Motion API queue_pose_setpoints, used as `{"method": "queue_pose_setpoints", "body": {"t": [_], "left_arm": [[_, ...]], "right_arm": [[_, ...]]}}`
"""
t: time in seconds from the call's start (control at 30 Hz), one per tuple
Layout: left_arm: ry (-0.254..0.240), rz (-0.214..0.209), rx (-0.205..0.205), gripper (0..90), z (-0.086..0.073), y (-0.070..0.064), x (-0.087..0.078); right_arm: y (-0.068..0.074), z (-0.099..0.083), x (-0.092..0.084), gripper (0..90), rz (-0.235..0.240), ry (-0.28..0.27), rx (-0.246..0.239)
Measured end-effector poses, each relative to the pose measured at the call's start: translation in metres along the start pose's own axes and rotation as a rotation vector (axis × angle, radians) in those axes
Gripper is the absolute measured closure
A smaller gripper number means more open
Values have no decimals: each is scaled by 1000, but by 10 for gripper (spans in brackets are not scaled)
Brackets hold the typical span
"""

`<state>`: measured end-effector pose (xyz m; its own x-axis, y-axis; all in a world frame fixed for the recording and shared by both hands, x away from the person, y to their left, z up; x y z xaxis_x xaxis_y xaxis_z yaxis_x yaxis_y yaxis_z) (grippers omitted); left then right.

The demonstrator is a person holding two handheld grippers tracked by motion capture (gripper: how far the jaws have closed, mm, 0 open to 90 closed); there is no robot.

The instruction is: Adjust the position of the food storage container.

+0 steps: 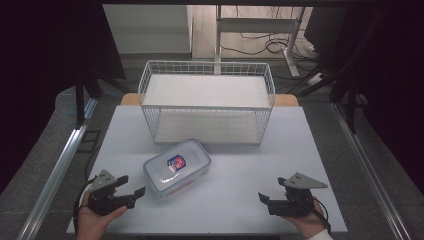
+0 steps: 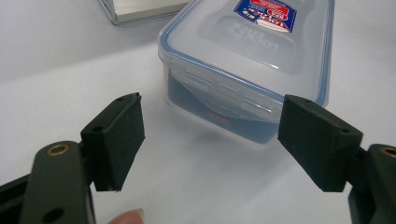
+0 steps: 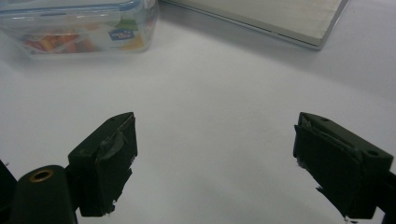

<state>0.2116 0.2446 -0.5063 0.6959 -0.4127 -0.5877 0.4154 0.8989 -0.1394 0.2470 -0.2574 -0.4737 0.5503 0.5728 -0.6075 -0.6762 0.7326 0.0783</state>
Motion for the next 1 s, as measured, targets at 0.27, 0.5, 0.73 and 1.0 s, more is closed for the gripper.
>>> {"method": "queue_pose_setpoints", "body": {"t": [0.27,0.5,0.73,1.0], "left_arm": [[0,-3,5,228,1,-2,0],[3,-1,4,228,0,-2,0],[-5,8,16,227,3,-4,-3],[-22,-20,27,226,17,-11,-9]], "right_arm": [[5,1,1,139,-5,14,-20],[9,3,0,136,-2,13,-45],[7,2,2,136,-2,22,-38],[6,2,3,138,-14,33,-44]]}}
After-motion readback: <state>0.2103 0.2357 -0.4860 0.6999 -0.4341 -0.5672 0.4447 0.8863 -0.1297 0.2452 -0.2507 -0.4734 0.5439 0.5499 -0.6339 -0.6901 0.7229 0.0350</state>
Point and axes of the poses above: each handheld gripper's, and its own axes: x roughly forward along the jaws, z roughly out of its top, y roughly to its left, the point moved 1 cm from there along x, roughly forward along the jaws, and after that the axes turned 4 degrees about z, right-handed, at the moved point
